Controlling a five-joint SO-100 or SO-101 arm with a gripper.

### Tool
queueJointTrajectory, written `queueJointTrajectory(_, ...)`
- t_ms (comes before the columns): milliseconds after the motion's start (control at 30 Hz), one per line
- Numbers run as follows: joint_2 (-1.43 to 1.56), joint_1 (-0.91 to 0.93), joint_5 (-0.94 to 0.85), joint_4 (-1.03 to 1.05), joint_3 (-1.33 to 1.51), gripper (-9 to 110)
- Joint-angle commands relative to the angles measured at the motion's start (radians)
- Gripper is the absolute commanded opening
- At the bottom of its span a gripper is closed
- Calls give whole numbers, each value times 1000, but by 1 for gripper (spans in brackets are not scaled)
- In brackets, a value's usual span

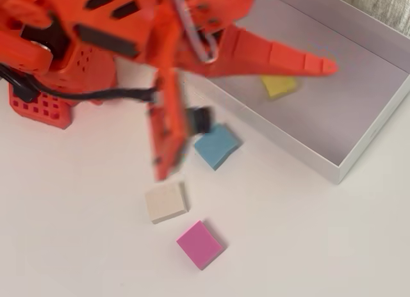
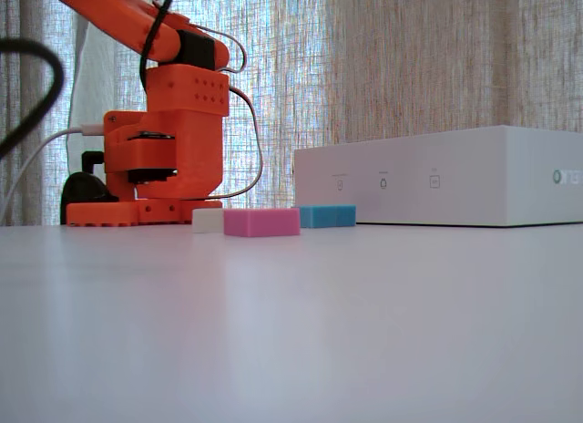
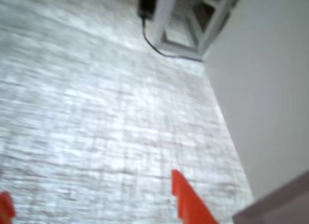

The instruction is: Grasp the yellow cuboid and put it in the bin.

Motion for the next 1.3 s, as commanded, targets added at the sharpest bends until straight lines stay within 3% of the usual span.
queueJointTrajectory(0, 170, 186, 34, -118, 48, 43)
queueJointTrajectory(333, 601, 430, 129, 727, 239, 38)
queueJointTrajectory(500, 601, 456, 140, 953, 293, 38)
queueJointTrajectory(733, 601, 454, 121, 1039, 354, 30)
queueJointTrajectory(833, 601, 445, 112, 1040, 354, 18)
queueJointTrajectory(967, 601, 442, 110, 1040, 354, -8)
queueJointTrajectory(1267, 601, 453, 120, 1040, 353, -8)
